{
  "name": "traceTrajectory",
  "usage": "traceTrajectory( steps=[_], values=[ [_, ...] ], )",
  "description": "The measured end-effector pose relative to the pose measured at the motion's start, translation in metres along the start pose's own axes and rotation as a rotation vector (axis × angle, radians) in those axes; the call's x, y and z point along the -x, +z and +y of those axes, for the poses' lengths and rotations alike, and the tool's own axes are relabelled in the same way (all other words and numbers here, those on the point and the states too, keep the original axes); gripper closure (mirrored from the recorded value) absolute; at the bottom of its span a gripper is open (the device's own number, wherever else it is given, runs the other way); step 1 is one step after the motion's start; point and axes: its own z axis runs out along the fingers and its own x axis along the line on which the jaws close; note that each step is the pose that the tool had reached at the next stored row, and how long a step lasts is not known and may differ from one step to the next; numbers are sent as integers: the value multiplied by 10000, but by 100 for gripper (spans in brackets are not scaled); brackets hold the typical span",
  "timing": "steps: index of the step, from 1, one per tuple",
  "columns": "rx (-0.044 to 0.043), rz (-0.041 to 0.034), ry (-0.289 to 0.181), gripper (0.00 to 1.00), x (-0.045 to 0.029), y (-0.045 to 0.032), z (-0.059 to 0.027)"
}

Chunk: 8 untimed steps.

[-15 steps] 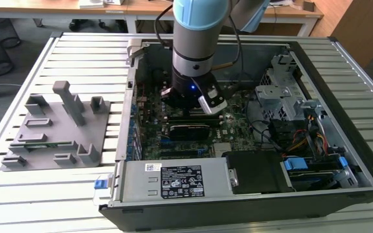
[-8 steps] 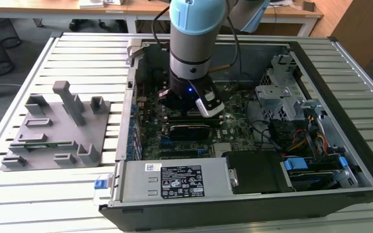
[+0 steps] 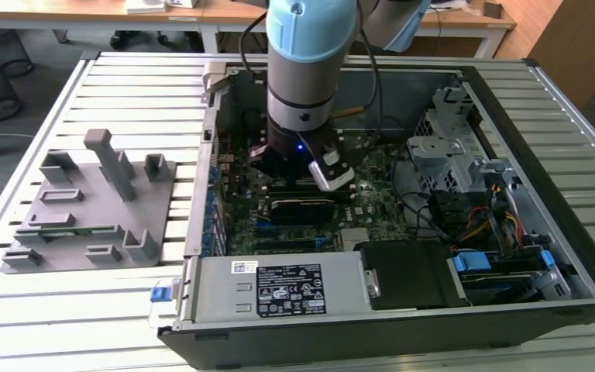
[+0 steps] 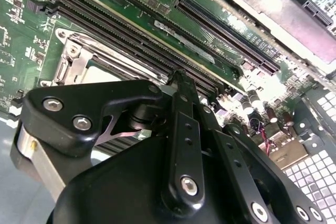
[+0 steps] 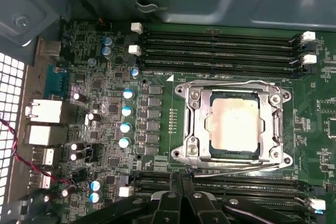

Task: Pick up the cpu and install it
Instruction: 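Install the second cpu locking lever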

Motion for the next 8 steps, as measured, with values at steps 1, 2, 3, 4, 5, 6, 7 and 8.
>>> traceTrajectory(
  steps=[1,2,3,4,5,6,7,8],
  values=[
    [38,-1,2,89,-4,5,-1],
    [79,-3,1,89,-8,11,-2],
    [109,-4,0,89,-9,17,-3],
    [122,-7,-1,89,-8,24,-5],
    [128,-6,0,89,-9,31,-6],
    [134,-6,-1,89,-10,38,-8],
    [144,-6,-2,89,-12,44,-9],
    [160,-7,-2,89,-16,50,-10]
  ],
)
